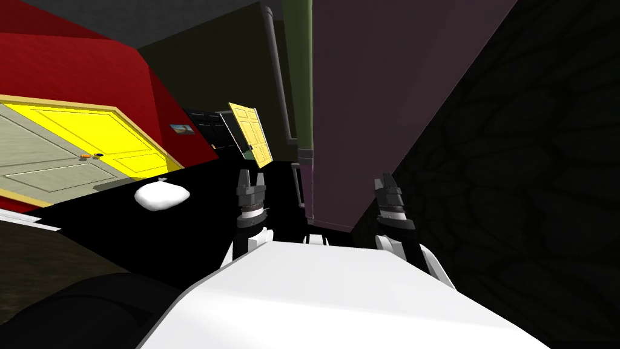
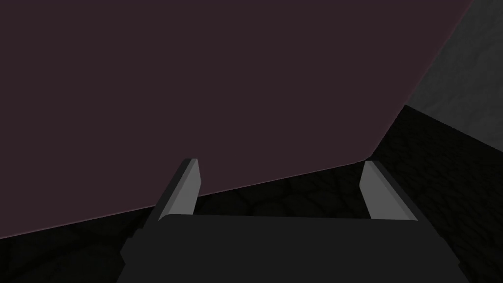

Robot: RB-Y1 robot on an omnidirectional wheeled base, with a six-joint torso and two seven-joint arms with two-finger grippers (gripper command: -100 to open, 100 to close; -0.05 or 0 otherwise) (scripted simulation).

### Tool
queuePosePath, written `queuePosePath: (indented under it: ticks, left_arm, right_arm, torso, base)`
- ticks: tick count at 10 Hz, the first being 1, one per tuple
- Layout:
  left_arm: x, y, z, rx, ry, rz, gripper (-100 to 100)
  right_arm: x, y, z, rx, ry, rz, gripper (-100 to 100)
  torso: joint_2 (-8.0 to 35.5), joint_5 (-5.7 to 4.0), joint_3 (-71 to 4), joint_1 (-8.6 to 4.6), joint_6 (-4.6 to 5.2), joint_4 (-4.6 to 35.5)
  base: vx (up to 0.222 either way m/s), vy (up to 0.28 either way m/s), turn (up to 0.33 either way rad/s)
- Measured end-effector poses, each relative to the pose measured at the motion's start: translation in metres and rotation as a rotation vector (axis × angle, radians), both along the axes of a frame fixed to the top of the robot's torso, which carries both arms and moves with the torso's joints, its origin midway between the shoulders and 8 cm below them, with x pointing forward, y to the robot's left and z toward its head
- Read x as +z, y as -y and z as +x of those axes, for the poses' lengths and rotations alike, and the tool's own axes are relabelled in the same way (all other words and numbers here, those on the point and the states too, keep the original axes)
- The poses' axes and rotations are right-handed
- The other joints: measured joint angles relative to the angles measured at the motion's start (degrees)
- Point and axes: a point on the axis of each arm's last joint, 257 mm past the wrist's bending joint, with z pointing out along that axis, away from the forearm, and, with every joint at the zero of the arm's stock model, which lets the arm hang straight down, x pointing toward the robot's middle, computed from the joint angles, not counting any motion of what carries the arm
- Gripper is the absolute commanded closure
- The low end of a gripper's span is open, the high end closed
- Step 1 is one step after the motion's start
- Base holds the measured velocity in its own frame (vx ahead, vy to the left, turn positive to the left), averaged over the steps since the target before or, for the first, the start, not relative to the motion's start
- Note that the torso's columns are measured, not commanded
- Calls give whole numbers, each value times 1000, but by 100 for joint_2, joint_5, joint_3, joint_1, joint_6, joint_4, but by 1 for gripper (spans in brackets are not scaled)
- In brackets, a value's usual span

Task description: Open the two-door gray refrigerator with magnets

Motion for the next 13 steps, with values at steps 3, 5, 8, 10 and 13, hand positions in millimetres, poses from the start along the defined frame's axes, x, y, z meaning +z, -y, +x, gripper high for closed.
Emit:
queuePosePath:
  ticks: [3,5,8,10,13]
  left_arm:
    - [0,0,0,0,0,0,0]
    - [0,0,0,0,0,0,0]
    - [0,0,0,0,0,0,0]
    - [0,0,0,0,0,0,0]
    - [0,0,0,0,0,0,0]
  right_arm:
    - [-3,4,2,-68,-14,-181,-100]
    - [-5,11,3,-134,-20,-310,-100]
    - [-10,23,4,-233,-29,-476,-100]
    - [-13,31,4,-302,-38,-585,-100]
    - [-21,44,6,-395,-53,-729,-100]
  torso:
    - [12,-1,8,-4,0,4]
    - [7,0,4,-1,0,3]
    - [24,-9,13,-37,1,7]
    - [11,-6,8,-19,1,5]
    - [3,5,2,20,0,2]
  base:
    - [57,153,-7]
    - [100,205,-10]
    - [71,160,-5]
    - [79,124,-9]
    - [71,179,-7]
